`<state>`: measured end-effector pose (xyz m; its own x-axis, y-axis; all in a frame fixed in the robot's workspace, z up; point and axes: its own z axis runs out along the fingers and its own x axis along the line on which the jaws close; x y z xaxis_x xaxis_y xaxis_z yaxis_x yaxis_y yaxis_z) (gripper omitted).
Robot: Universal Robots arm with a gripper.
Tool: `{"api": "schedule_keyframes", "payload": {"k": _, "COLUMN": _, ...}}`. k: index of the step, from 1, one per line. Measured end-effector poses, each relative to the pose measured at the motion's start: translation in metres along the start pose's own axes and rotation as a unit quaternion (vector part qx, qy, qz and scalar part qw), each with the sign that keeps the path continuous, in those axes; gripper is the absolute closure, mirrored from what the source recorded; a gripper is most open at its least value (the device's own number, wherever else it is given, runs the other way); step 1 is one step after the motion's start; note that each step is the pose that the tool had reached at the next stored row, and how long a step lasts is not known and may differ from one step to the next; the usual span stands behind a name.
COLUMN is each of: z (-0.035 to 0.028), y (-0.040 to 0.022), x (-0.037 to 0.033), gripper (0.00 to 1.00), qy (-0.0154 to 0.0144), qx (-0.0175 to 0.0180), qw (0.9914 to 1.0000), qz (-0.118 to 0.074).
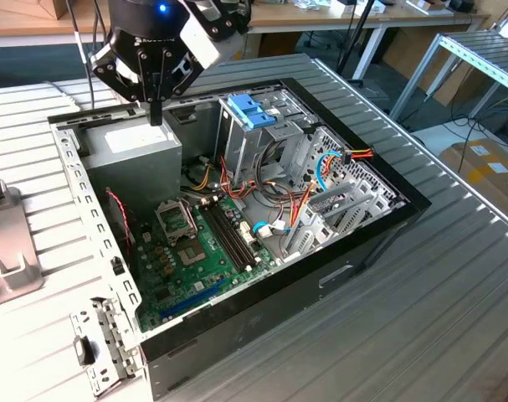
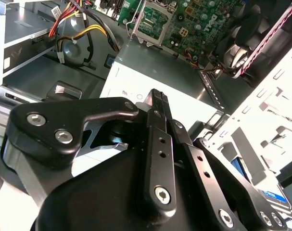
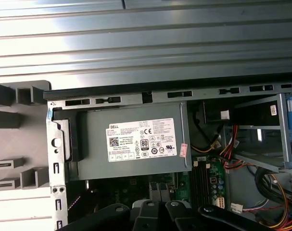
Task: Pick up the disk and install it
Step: 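Reach for the disk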
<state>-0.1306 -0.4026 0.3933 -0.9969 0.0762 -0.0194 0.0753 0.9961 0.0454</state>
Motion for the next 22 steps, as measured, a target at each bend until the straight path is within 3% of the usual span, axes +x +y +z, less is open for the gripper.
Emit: {"api": "schedule_keyframes", "payload": {"k": 22, "z": -0.0001, "y": -0.0004, "x": 0.0057, "gripper": 0.89, "qy": 0.0000, "qx": 0.0000, "qw": 1.00000, "qz": 0.000}}
